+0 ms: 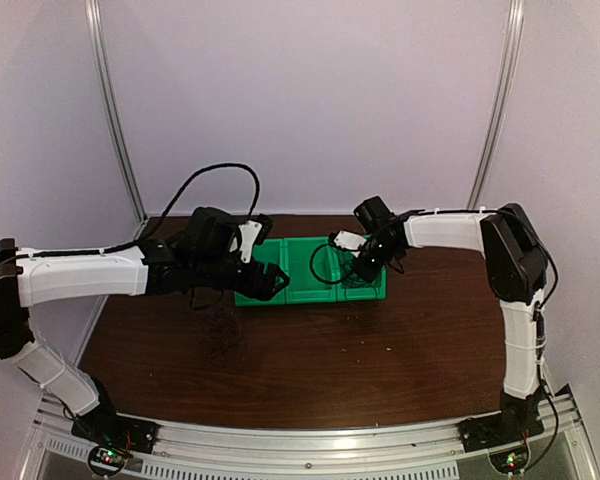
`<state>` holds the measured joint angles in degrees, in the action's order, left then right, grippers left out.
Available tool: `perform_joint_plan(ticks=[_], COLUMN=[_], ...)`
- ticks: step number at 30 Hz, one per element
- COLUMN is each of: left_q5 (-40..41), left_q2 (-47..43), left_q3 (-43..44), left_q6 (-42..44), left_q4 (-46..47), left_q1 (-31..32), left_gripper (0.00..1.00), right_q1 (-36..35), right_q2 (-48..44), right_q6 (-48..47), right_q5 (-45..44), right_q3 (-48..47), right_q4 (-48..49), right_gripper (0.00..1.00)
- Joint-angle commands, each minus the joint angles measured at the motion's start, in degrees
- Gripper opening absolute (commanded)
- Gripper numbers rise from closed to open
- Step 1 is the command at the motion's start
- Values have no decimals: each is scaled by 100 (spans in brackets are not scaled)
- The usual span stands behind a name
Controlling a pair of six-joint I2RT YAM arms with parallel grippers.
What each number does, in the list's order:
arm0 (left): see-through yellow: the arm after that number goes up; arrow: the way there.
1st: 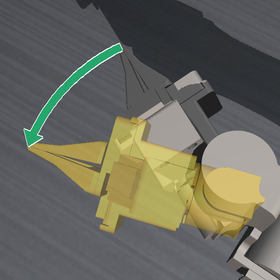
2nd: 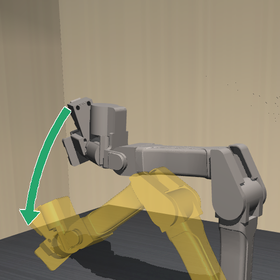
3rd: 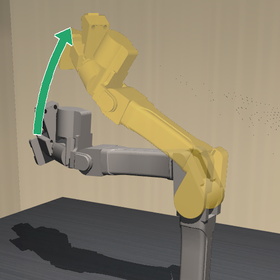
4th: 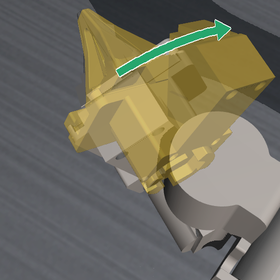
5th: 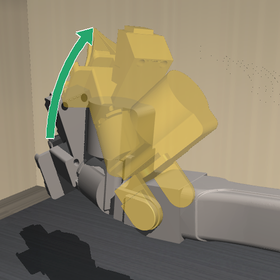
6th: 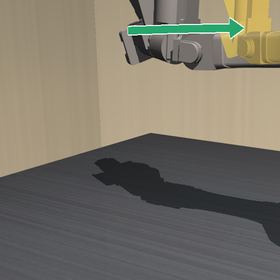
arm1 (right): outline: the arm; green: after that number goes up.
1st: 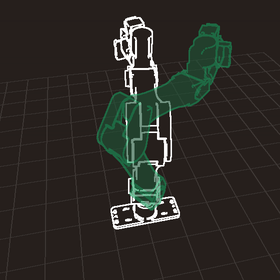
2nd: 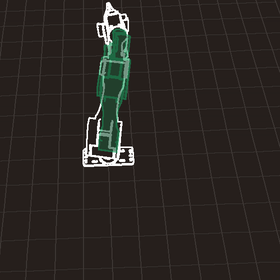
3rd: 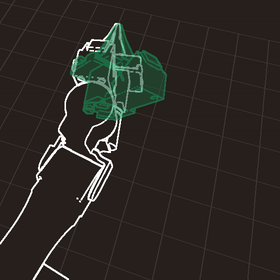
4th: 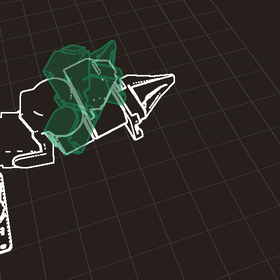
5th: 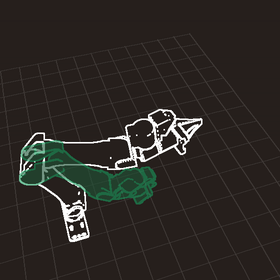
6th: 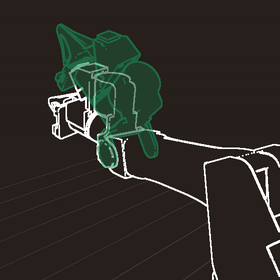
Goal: Untangle the cables
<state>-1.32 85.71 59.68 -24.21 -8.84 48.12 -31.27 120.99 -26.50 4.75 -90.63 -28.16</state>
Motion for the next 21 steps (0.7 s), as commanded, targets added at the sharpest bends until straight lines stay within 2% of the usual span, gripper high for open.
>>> perform_joint_plan(ticks=[1, 7, 11, 13, 16, 19, 21], left_q5=[0, -31, -6, 40, 45, 237, 269], left_q2=[-123, -137, -153, -188, -236, -239, -231], left_q3=[-83, -137, -134, -132, -132, -124, -123], left_q6=[33, -22, -10, 10, 59, 90, 100], left_q4=[240, 286, 295, 295, 270, 244, 243], left_q1=[13, 13, 13, 13, 13, 13, 13], left_gripper=[81, 81, 81, 81, 81, 81, 81], right_q1=[-38, -37, -40, -37, -38, -38, -34], right_q2=[103, 189, -201, -565, -1162, -1585, -1742], right_q6=[194, 341, 413, 376, 188, -81, -300], right_q5=[131, 370, 439, 438, 592, 757, 842], right_q3=[-187, -232, -204, -109, 209, 630, 862], right_q4=[-102, -182, -302, -353, -374, -414, -464], right_gripper=[0, 0, 1, 6, 23, 35, 36])
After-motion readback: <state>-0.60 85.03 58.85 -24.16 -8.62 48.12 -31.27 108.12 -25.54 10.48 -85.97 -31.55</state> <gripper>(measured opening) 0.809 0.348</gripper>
